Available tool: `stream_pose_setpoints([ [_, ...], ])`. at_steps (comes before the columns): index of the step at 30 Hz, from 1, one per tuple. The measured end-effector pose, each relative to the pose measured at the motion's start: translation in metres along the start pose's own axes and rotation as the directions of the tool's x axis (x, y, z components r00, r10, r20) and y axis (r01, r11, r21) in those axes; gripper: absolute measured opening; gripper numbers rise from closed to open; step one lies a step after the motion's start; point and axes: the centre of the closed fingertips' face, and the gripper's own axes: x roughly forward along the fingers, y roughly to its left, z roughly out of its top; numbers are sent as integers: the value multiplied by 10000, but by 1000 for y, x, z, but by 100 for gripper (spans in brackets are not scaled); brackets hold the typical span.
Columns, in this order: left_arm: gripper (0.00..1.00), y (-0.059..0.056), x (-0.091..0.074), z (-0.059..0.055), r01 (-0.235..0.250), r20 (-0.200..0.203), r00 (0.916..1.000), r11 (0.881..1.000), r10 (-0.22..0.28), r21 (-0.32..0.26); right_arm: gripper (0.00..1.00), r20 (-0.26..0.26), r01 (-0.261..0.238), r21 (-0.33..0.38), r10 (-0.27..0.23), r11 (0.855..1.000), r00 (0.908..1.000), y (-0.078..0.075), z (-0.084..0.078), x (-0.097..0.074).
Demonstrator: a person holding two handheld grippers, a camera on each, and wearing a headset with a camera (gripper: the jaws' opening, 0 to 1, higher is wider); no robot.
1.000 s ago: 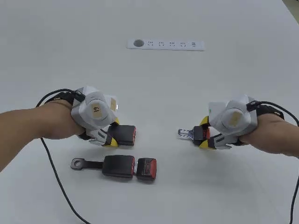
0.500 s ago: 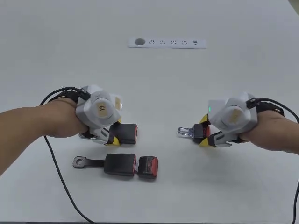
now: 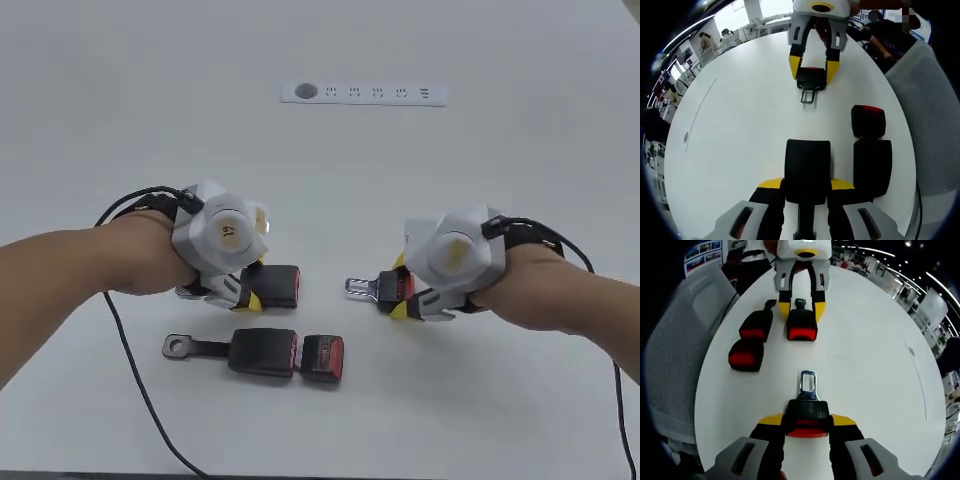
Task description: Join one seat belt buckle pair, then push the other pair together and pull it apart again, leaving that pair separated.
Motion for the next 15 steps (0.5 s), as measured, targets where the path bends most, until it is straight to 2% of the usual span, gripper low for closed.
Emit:
stream_pose_setpoints([
  [8,33,0,0,0,-60,-14,10000,9999,60,-81,31,163,-97,-128,99,9999,9998,5,30,15],
  [15,33,0,0,0,-90,15,10000,9999,91,-119,31,91,-188,-339,191,9992,9998,7,44,22],
])
